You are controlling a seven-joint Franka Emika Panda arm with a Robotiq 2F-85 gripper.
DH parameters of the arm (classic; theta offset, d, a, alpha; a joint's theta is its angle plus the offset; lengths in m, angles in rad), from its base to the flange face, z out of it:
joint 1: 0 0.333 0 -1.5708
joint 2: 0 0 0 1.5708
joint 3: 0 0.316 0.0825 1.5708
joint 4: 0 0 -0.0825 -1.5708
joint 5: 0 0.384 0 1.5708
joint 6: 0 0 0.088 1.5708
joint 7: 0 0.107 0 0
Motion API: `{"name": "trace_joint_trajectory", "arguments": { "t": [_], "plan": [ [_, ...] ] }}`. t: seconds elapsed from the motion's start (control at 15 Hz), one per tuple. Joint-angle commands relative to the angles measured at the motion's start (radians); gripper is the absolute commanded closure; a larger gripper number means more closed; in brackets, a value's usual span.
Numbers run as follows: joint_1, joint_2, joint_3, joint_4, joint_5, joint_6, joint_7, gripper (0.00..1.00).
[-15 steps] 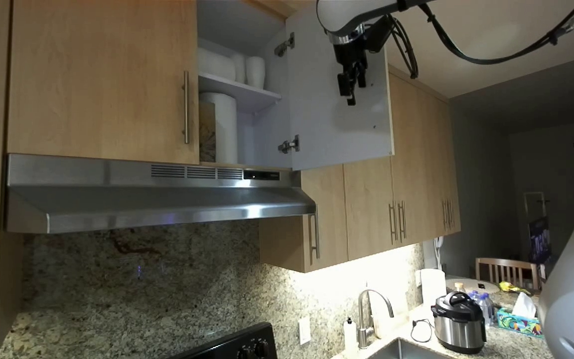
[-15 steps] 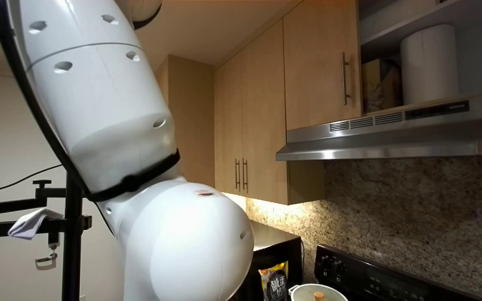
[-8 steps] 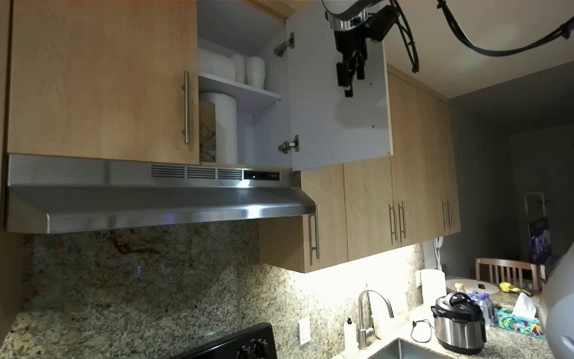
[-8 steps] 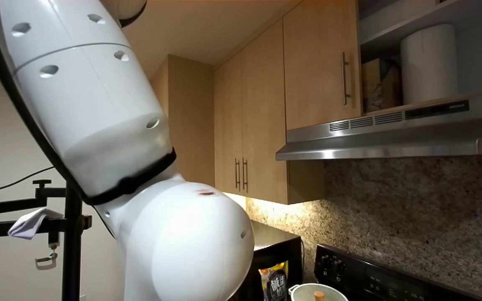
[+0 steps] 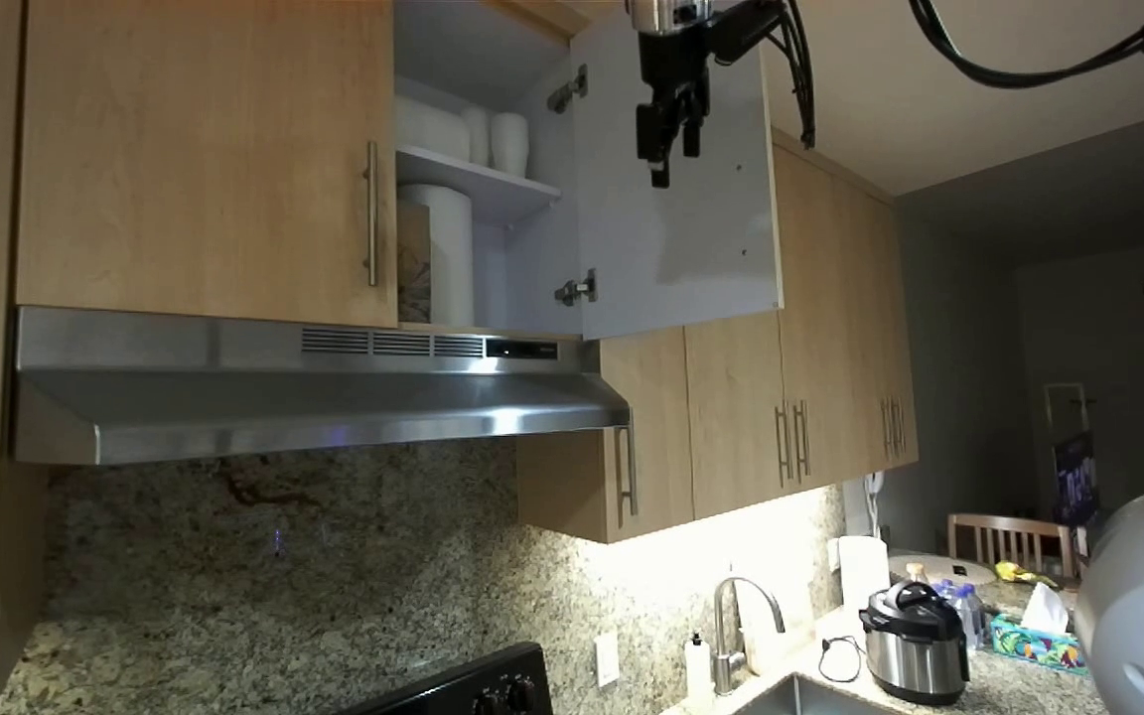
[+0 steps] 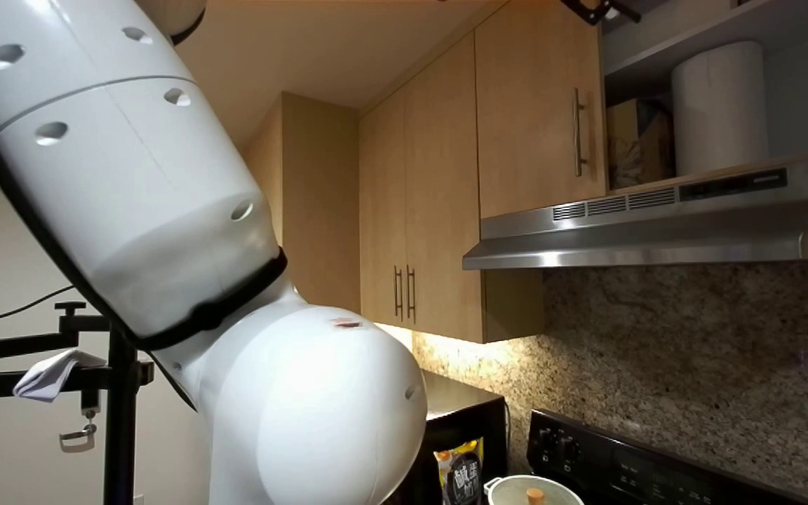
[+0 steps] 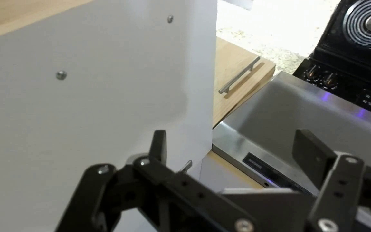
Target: Open and close the right cabinet door on top of the stove
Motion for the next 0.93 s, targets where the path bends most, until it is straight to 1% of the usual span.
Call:
{"name": "trace_joint_trajectory", "arguments": {
  "t": [0.0, 0.2, 0.4, 0.53, 0.87],
  "plan": [
    [0.0, -0.034, 0.013, -0.045, 0.083, -0.049, 0.113, 0.0],
    [0.001, -0.059, -0.012, -0.09, 0.191, -0.073, 0.164, 0.0],
    [-0.006, -0.082, -0.037, -0.149, 0.277, -0.077, 0.209, 0.0],
    [-0.013, -0.102, -0.052, -0.207, 0.325, -0.069, 0.237, 0.0],
    [-0.012, -0.152, -0.078, -0.359, 0.429, -0.073, 0.242, 0.0]
  ]
}}
